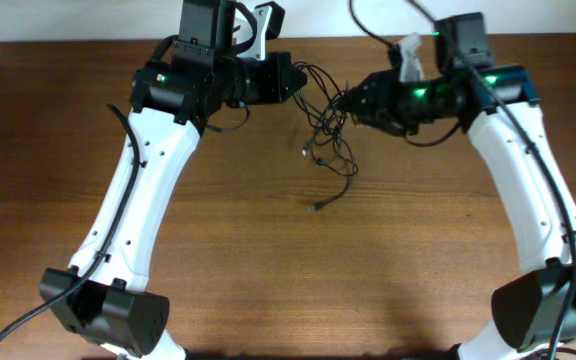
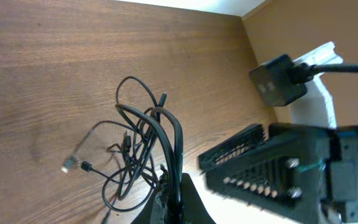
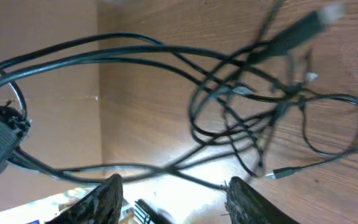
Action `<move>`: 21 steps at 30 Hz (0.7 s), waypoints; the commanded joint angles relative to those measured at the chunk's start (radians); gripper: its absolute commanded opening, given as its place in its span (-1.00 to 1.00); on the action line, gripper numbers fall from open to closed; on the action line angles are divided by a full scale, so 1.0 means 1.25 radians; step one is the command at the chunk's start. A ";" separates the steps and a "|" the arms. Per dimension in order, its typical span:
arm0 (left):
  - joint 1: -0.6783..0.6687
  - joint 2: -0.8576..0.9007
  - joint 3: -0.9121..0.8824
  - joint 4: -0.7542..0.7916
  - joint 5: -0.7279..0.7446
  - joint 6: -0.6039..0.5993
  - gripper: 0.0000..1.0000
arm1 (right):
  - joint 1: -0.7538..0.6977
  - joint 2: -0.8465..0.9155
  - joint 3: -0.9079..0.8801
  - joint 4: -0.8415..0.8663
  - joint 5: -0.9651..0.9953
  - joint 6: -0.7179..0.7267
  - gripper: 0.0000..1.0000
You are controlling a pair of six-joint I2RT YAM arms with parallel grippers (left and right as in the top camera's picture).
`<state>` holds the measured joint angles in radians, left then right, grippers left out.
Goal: Untangle cables
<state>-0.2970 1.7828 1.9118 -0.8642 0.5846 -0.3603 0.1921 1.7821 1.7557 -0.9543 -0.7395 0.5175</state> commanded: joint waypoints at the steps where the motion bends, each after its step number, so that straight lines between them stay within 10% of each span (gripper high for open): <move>1: -0.007 -0.002 0.018 0.002 0.003 -0.035 -1.00 | 0.046 -0.004 0.009 0.028 0.127 0.095 0.09; 13: -0.002 -0.002 0.018 0.003 0.172 -0.040 -1.00 | 0.098 0.085 0.008 0.115 0.224 0.179 -0.15; 21: 0.053 -0.002 0.018 -0.002 0.201 -0.040 -1.00 | 0.058 0.072 0.008 0.136 0.120 0.128 -0.92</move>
<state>-0.2661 1.7828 1.9118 -0.8642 0.8204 -0.4091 0.3008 1.8889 1.7557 -0.7902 -0.4973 0.7315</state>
